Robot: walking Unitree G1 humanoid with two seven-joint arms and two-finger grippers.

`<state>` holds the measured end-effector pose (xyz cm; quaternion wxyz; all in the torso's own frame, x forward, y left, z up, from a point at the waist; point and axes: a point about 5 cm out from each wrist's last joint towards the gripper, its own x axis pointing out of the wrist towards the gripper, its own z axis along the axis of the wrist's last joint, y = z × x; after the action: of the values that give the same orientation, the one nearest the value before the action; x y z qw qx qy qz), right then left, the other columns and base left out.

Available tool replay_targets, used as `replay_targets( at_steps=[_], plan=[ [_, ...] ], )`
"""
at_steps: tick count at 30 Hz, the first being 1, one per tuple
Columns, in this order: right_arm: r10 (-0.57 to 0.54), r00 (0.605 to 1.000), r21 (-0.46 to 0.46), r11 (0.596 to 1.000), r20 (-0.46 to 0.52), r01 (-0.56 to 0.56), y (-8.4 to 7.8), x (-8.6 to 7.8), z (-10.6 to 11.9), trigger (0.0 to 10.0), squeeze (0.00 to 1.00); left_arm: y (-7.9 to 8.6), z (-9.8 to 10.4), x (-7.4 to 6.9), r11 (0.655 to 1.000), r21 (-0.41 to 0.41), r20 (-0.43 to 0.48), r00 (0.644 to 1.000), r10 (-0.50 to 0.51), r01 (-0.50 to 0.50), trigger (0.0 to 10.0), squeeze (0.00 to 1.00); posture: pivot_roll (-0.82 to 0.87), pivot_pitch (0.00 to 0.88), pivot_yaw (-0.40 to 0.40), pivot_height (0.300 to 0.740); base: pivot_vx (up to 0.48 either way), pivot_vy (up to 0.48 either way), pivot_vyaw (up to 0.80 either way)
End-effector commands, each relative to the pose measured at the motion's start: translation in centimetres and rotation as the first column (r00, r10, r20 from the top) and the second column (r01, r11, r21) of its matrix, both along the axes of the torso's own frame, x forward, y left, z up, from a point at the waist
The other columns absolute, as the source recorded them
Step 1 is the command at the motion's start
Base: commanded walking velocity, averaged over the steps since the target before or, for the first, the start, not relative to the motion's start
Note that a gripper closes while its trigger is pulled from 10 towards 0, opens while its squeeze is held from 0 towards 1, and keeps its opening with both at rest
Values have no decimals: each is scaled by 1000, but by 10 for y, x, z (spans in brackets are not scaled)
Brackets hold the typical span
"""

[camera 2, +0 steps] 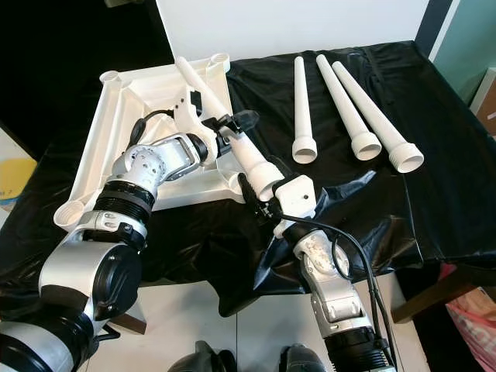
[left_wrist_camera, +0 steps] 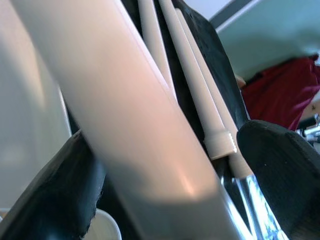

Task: Building children table

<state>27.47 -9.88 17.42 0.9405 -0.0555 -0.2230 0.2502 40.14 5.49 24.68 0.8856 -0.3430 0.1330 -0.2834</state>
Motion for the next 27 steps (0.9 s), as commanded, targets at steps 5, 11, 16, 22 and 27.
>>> replay_targets(
  at_steps=[5, 11, 16, 22, 27],
  plan=[
    [48, 999, -29, 998, -10, -48, 8, -7, -5, 10000, 0, 11, 16, 6, 995, -97, 92, 996, -22, 31, 3882, 0, -280, 52, 102, 740, 0, 0, 0],
    [49, 999, -35, 998, -13, -50, 9, -8, -5, 10000, 0, 12, 18, 8, 994, -105, 82, 997, -10, 18, 0, 0, -280, 57, 104, 740, 0, 0, 0],
    [36, 999, -31, 999, -27, -37, 8, -6, -5, 10000, 0, 11, 22, 9, 992, -125, 90, 996, -14, 25, 0, 0, -276, 67, 101, 740, 0, 0, 0],
    [28, 998, -1, 1000, -64, -28, 7, -4, -5, 10000, 1000, 13, 30, 10, 990, -143, 121, 993, -3, 20, 2471, 0, -271, 80, 97, 740, 0, 0, 0],
    [28, 993, 45, 999, -113, -23, 4, 0, -4, 10000, 0, 12, 42, 9, 988, -149, 200, 980, -16, 47, 10000, 0, -270, 80, 94, 740, 0, 0, 0]
  ],
)
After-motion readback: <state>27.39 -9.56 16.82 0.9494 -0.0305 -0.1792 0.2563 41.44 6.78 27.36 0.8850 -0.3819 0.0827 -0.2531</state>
